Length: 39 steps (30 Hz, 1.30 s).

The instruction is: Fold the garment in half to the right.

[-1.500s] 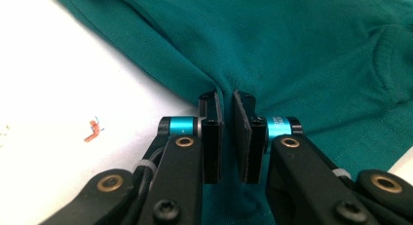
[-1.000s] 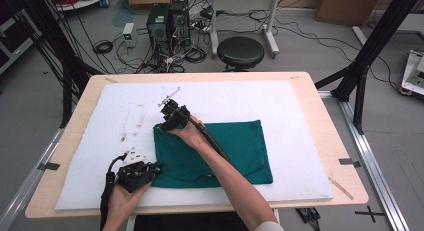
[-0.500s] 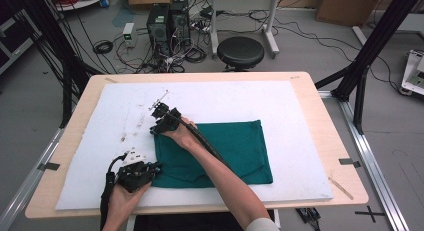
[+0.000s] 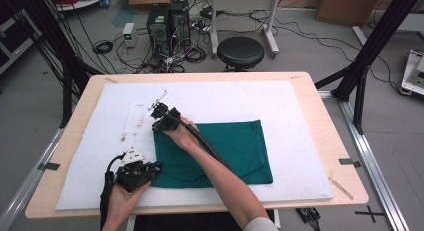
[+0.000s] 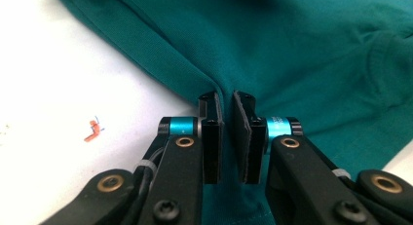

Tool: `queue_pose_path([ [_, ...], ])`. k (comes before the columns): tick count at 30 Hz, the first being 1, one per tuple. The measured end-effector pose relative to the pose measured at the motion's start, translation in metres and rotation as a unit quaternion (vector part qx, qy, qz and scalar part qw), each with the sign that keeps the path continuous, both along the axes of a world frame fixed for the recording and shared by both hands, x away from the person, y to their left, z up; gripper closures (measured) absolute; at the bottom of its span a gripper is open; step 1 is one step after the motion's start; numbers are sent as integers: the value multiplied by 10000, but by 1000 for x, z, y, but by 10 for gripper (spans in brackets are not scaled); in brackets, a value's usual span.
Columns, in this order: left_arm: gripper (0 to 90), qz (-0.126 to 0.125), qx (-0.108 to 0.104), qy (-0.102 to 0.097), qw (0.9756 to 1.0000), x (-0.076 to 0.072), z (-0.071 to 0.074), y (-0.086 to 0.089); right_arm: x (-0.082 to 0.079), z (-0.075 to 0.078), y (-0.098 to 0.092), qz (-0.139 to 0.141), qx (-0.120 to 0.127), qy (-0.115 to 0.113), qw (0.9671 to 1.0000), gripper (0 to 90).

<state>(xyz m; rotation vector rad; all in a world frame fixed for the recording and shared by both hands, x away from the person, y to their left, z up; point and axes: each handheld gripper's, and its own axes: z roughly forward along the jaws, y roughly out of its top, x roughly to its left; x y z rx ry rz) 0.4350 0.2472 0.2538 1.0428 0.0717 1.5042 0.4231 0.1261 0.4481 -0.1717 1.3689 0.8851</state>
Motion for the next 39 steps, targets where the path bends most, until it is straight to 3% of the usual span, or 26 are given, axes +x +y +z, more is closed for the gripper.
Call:
queue_pose_path([
  [13, 827, -560, 27, -202, 9982, -33, -6, 25, -37, -7, -3, 799, 60, -277, 9964, 857],
  [19, 827, -757, 57, -212, 9969, -42, -8, 37, -46, -9, -4, 1186, 15, -212, 9927, 857],
  [27, 827, -439, 163, -205, 9987, -35, -6, 24, -43, -5, -15, 936, -81, -170, 9954, 856],
  [32, 827, -638, 285, -244, 9973, -32, -4, 16, -41, -5, -27, 892, -54, -149, 9959, 857],
  [39, 827, -793, 518, -174, 9953, -28, 2, -9, -38, -3, -58, 894, 57, -89, 9959, 857],
])
